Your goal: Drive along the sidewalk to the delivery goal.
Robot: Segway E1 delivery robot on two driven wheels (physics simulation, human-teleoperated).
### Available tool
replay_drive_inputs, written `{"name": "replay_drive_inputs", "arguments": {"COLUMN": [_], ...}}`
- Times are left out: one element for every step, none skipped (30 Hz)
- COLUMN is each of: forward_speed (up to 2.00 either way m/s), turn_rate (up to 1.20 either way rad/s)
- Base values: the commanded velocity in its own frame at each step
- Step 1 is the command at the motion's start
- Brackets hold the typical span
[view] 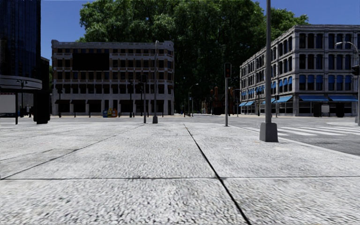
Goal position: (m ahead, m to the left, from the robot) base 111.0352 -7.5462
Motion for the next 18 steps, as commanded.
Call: {"name": "replay_drive_inputs", "arguments": {"forward_speed": [2.00,2.00,2.00,2.00,2.00,2.00,2.00,2.00,2.00,2.00,2.00,2.00,2.00,2.00,2.00,2.00,2.00,2.00], "turn_rate": [0.00,0.00,0.00,0.00,0.00,0.00,0.00,0.00,0.00,0.00,0.00,0.00,0.00,0.00,0.00,0.00,0.00,0.00]}}
